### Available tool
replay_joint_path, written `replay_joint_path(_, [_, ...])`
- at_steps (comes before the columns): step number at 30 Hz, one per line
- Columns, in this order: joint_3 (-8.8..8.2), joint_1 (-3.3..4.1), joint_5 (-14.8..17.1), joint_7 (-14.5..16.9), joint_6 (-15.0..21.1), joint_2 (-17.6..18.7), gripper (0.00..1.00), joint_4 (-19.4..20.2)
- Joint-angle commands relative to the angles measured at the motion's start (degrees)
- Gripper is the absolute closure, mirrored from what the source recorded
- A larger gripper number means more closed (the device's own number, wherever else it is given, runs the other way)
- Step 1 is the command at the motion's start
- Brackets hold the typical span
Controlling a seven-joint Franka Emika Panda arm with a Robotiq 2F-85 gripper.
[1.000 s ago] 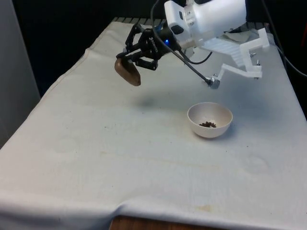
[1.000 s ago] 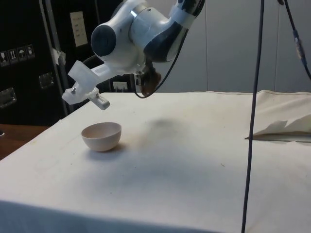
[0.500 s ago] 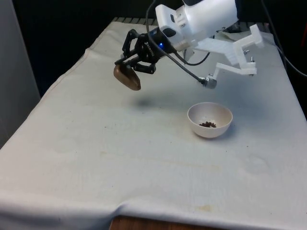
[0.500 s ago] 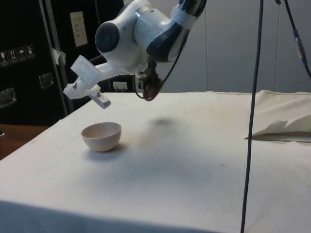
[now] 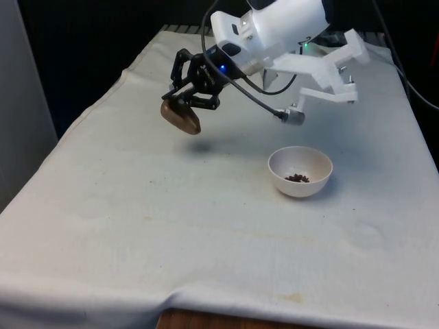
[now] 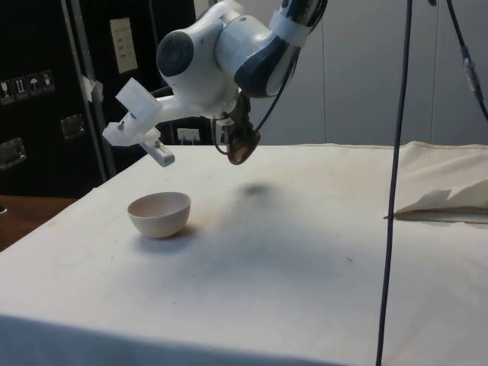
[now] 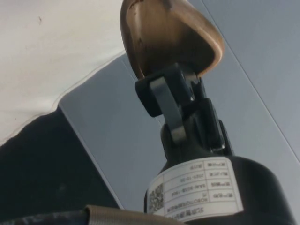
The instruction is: Pour the coffee beans from the cup into the bowl.
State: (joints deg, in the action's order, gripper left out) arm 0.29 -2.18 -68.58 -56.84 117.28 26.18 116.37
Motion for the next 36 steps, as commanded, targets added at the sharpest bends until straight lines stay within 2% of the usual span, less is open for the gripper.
replay_joint_path(1, [0.11, -0.63, 0.7, 0.7, 1.4, -0.2, 1.0, 0.3])
replay_joint_path(8, [-1.43, -0.69, 2.3, 1.7, 4.4, -0.2, 1.0, 0.8])
replay_joint_path(9, [-1.72, -0.06, 1.9, 1.0, 3.4, 0.0, 1.0, 0.6])
replay_joint_path(10, [-1.6, -0.69, 2.5, 1.8, 4.8, -0.1, 1.0, 0.9])
replay_joint_path(18, [-3.32, -0.69, 4.6, 3.2, 8.0, -0.1, 1.0, 1.5])
replay_joint_path(19, [-3.5, -0.11, 4.0, 2.5, 6.8, 0.0, 1.0, 1.1])
replay_joint_path(20, [-3.44, -0.74, 4.9, 3.4, 8.4, -0.1, 1.0, 1.5])
replay_joint_path(26, [-4.76, -0.8, 6.6, 4.8, 11.0, -0.1, 1.0, 2.1])
replay_joint_path(27, [-5.04, -0.17, 6.0, 4.0, 9.9, 0.0, 1.0, 1.7])
replay_joint_path(28, [-4.98, -0.8, 6.8, 5.0, 11.3, -0.1, 1.0, 2.1])
replay_joint_path(34, [-6.19, -0.86, 8.6, 6.5, 13.8, -0.1, 1.0, 2.6])
replay_joint_path(35, [-6.53, -0.23, 8.0, 5.8, 12.8, 0.0, 1.0, 2.3])
replay_joint_path(36, [-6.59, -0.86, 9.1, 7.0, 14.4, -0.1, 1.0, 2.6])
